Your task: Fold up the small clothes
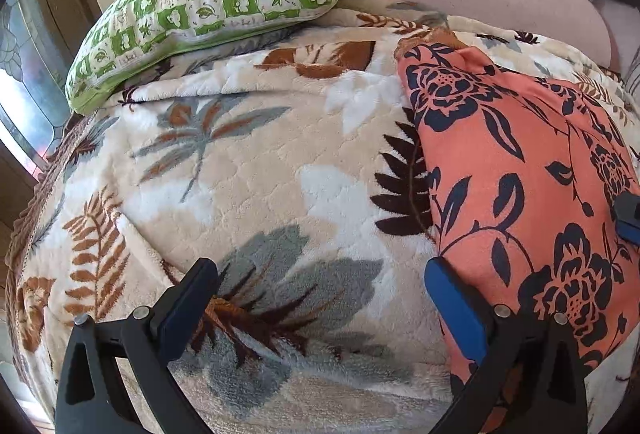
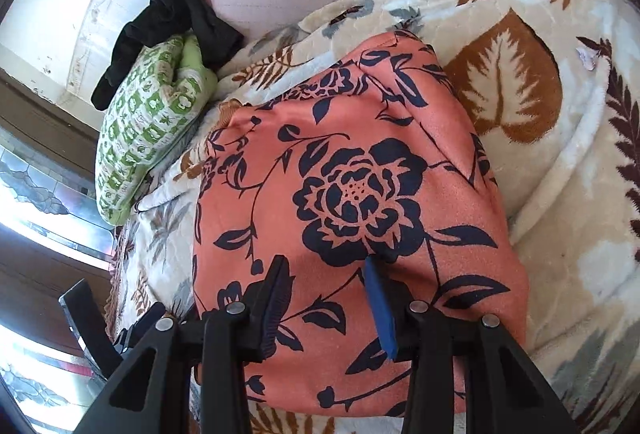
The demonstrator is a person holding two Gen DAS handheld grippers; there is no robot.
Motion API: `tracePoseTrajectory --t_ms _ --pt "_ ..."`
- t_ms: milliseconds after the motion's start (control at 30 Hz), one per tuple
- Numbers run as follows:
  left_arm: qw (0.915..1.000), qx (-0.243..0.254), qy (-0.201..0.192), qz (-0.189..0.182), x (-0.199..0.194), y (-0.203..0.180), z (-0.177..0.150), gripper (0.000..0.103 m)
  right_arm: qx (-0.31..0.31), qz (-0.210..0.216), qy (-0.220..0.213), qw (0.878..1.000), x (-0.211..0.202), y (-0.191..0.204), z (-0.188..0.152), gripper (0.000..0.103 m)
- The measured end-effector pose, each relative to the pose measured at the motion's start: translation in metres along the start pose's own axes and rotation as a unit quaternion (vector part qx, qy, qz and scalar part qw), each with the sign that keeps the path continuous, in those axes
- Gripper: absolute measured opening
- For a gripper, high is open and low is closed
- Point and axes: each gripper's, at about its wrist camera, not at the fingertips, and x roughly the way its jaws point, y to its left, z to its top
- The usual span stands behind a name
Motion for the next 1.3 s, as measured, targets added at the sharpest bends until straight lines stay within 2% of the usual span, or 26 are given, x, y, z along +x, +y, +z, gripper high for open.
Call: tracePoseTrajectory --t_ms 100,233,267,300,367,400,433,533,633,867,1300 --pt "0.9997 -0.008 -0.017 -0.015 -0.01 0.002 0.004 0.103 -0.007 -0.012 -0.03 0.999 -0.008 0.009 0.007 0.043" --pt "0.9963 -0.037 -0.051 -0.058 -0.025 0.011 0.011 0.103 -0.024 0.013 -0.084 0.996 -0.023 0.024 0.019 0.045" --pt "0.9952 -0.044 -0.052 -0.07 -0.026 0.012 0.012 0.103 -0.02 0.019 -0.09 0.996 -0.022 0.026 0.021 0.047" --pt "0.9945 -0.046 -0.043 -0.083 -0.023 0.011 0.012 0.103 -0.017 0.025 -0.089 0.996 -0.017 0.026 0.022 0.055" --pt "0.9938 -0.037 -0.01 -0.105 -0.012 0.004 0.011 0.103 -0.003 0.014 -0.062 0.998 0.004 0.024 0.022 0.059" --pt "0.994 -0.036 -0.003 -0.103 -0.008 0.002 0.009 0.103 0.006 0.003 -0.031 1.0 0.02 0.02 0.021 0.06" --pt "0.9938 -0.038 -0.006 -0.104 -0.007 0.001 0.008 0.103 0.0 0.0 -0.018 1.0 0.029 0.019 0.018 0.06" --pt "0.9935 -0.041 -0.002 -0.106 -0.009 0.002 0.01 0.103 -0.037 -0.021 -0.022 0.999 0.025 0.031 0.014 0.059" --pt "0.9944 -0.039 -0.015 -0.097 -0.015 0.003 0.01 0.103 -0.03 -0.002 -0.028 0.999 0.01 0.029 0.012 0.059" --pt "0.9948 -0.015 -0.044 -0.09 -0.028 -0.005 0.01 0.103 -0.025 -0.016 -0.092 0.995 -0.041 0.007 0.018 0.059" --pt "0.9927 0.012 -0.06 -0.104 -0.038 -0.017 0.01 0.103 0.024 -0.02 -0.084 0.996 -0.052 -0.043 0.025 0.059"
